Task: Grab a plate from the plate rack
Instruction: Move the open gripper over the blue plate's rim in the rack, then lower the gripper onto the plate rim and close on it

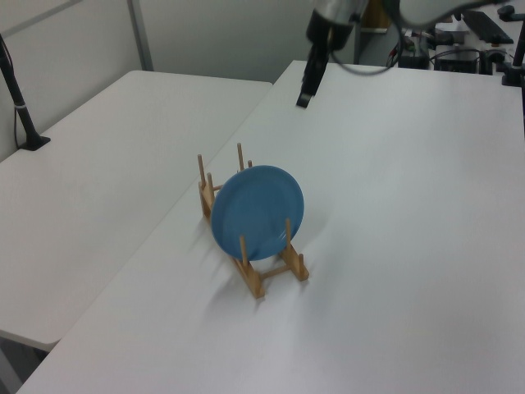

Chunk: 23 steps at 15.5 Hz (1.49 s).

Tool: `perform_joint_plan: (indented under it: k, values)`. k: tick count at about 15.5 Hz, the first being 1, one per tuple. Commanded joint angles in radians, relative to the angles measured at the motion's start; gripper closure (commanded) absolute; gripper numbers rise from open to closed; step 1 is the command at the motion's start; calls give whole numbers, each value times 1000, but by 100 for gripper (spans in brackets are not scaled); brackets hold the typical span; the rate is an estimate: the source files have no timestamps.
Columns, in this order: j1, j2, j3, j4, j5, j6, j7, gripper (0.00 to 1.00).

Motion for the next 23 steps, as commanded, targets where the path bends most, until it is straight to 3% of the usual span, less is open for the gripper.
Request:
perform_joint_plan:
  k: [1, 7, 11, 14, 19, 21, 23]
  values:
    - [84, 55, -18, 32, -136, 53, 3, 19]
    - [171, 127, -15, 59, -264, 55, 65, 29]
    - [191, 210, -17, 96, -340, 56, 123, 33]
    - [205, 218, -14, 96, -394, 68, 158, 39]
    - [222, 218, -8, 95, -410, 65, 160, 51]
    - [222, 218, -3, 88, -452, 65, 160, 59]
    - [221, 220, 0, 84, -495, 65, 160, 59]
